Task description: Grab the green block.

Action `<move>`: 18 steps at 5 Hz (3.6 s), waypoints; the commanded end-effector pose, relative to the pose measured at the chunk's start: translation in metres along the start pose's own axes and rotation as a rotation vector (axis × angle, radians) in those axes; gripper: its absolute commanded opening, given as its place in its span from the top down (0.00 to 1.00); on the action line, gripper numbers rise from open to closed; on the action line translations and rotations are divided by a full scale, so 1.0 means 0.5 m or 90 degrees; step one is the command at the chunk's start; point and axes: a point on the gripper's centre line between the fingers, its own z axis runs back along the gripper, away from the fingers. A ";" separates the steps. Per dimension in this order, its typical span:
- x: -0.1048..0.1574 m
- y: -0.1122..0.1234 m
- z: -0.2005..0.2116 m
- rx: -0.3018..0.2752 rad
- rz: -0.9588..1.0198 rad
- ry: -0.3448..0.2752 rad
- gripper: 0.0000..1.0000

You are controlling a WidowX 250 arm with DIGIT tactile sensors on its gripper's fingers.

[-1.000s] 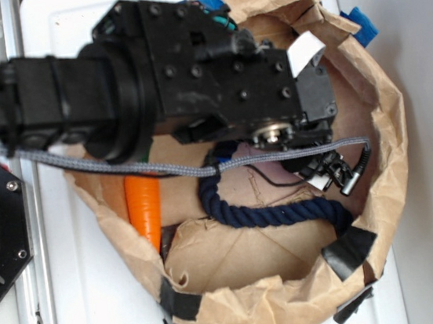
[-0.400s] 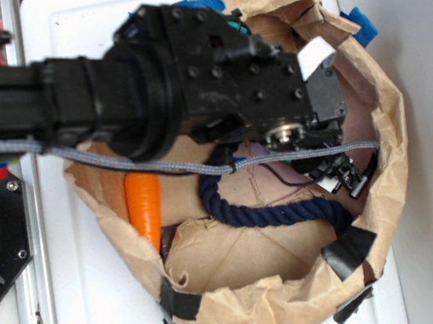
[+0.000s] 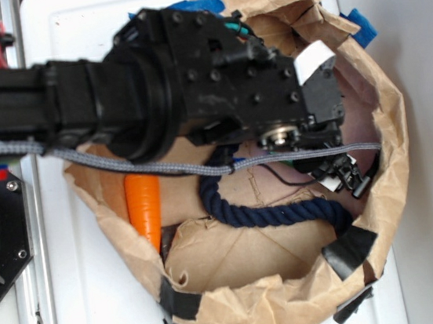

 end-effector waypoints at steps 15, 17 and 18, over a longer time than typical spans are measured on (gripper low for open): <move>-0.070 0.012 0.246 -0.051 -0.230 0.134 1.00; -0.060 0.035 0.267 0.027 -0.229 0.092 1.00; -0.062 0.035 0.263 0.031 -0.257 0.062 0.52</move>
